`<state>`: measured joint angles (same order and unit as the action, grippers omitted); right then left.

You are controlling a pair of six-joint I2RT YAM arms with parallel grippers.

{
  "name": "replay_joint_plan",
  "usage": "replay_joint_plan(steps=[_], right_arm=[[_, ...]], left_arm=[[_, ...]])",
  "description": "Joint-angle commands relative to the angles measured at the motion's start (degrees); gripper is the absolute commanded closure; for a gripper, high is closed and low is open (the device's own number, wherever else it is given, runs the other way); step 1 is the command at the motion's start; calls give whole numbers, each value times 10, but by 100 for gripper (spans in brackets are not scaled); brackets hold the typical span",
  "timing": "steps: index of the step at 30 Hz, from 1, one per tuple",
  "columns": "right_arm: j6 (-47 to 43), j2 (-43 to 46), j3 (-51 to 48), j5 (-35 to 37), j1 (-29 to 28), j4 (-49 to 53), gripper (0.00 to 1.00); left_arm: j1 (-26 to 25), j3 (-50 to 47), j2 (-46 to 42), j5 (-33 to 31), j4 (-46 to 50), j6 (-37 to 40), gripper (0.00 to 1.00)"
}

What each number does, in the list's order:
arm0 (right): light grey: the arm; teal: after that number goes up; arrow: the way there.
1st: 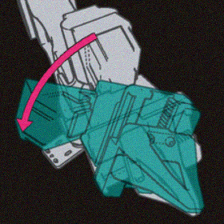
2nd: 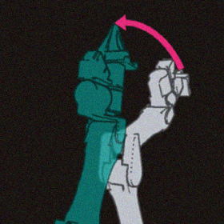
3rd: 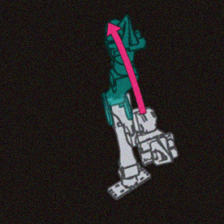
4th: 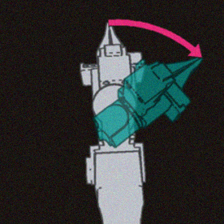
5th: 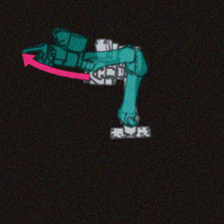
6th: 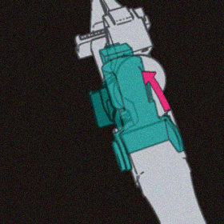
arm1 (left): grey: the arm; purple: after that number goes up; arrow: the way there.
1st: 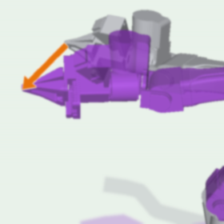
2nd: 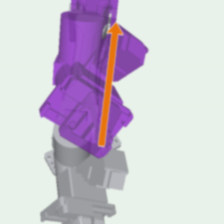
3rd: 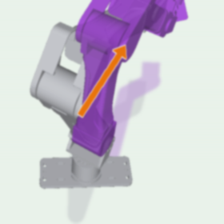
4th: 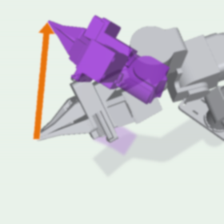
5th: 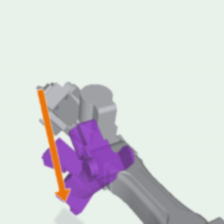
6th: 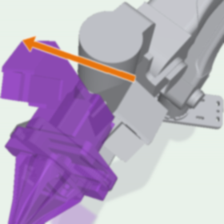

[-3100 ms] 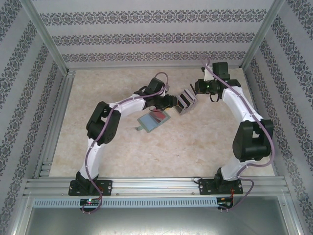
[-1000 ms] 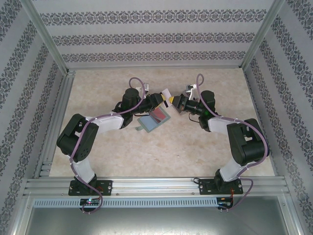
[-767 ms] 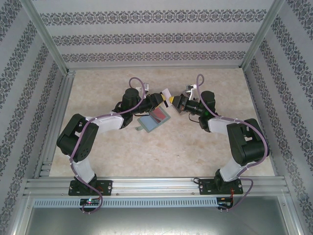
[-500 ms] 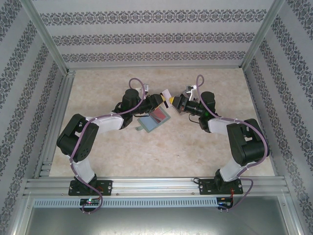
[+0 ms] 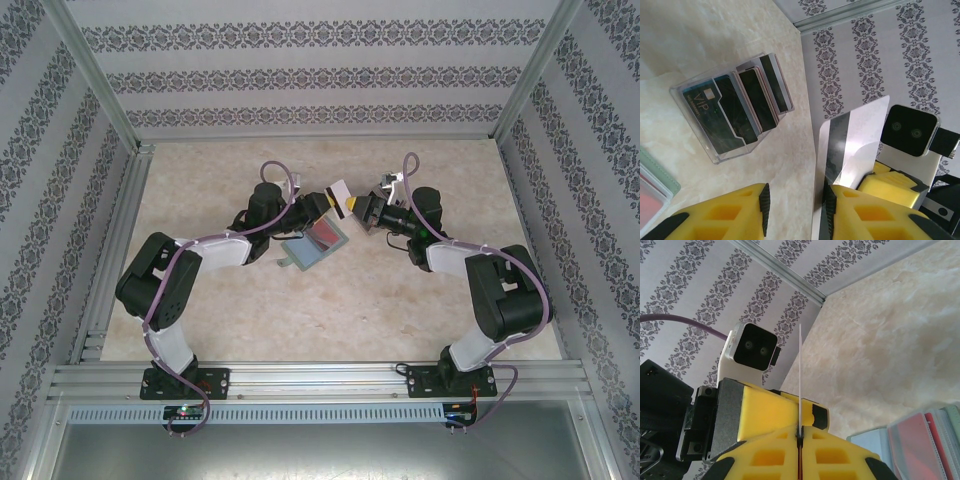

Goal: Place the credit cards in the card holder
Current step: Pass the credit card.

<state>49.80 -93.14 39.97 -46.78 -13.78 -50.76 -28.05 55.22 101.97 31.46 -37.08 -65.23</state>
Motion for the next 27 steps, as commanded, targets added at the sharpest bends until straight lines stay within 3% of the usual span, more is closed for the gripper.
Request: replay_joint_plan(steps=[1, 6, 14, 16, 21, 27], right_arm=[[11, -24, 18, -22, -12, -29, 90], [18, -45, 28, -31, -20, -35, 90], [19, -58, 29, -25, -20, -34, 90], [19, -63, 32, -26, -20, -33, 86], [6, -72, 33, -13, -17, -10, 69], [-30, -81, 39, 16, -18, 53, 66]], left_arm=[[8, 26, 16, 16, -39, -5, 63], [8, 38, 22, 18, -38, -4, 67], [9, 20, 25, 10, -42, -8, 93], [10, 16, 25, 11, -45, -8, 99], [20, -20, 5, 0, -34, -8, 100], [31, -106, -60, -28, 16, 2, 100]])
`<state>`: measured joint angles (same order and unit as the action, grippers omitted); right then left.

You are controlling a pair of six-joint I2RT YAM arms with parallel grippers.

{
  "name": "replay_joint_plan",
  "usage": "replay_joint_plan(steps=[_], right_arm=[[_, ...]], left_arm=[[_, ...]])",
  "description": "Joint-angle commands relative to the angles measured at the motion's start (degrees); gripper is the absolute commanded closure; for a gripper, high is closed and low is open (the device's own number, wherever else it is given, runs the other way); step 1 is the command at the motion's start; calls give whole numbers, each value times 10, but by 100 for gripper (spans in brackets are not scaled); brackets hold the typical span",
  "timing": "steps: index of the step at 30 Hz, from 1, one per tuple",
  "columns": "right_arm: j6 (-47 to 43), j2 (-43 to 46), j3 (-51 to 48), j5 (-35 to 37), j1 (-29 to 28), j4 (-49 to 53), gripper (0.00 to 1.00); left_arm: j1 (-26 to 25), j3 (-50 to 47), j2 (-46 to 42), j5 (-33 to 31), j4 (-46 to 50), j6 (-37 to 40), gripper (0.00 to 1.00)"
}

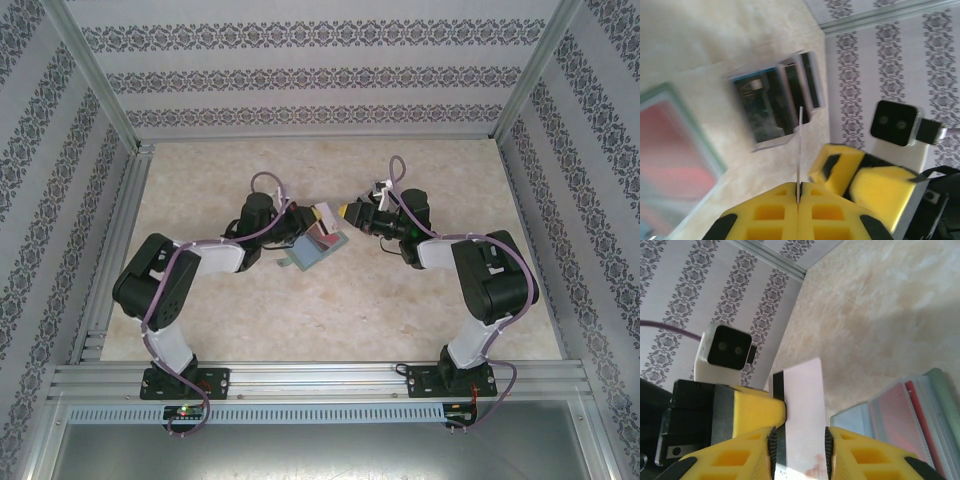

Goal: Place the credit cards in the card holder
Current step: Pass the credit card.

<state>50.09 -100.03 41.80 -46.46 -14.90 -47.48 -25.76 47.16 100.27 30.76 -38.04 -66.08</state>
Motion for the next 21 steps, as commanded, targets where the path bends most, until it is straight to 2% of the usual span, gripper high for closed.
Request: replay_joint_plan(steps=[1, 8, 10, 12, 21], right_arm=[[-41, -16, 27, 17, -11, 36, 66], [-111, -52, 79, 55, -42, 171, 70], [-109, -70, 92, 52, -46, 183, 73], [-106, -88, 103, 45, -50, 192, 78], [-164, -97, 142, 79, -60, 303, 87]], left_arm=[[8, -39, -55, -26, 40, 16, 100], [7, -128, -101, -61, 50, 0, 100], [7, -126, -87, -54, 53, -9, 100], [6, -122, -62, -44, 24, -23, 100], [5, -112, 35, -32, -101, -79, 100]])
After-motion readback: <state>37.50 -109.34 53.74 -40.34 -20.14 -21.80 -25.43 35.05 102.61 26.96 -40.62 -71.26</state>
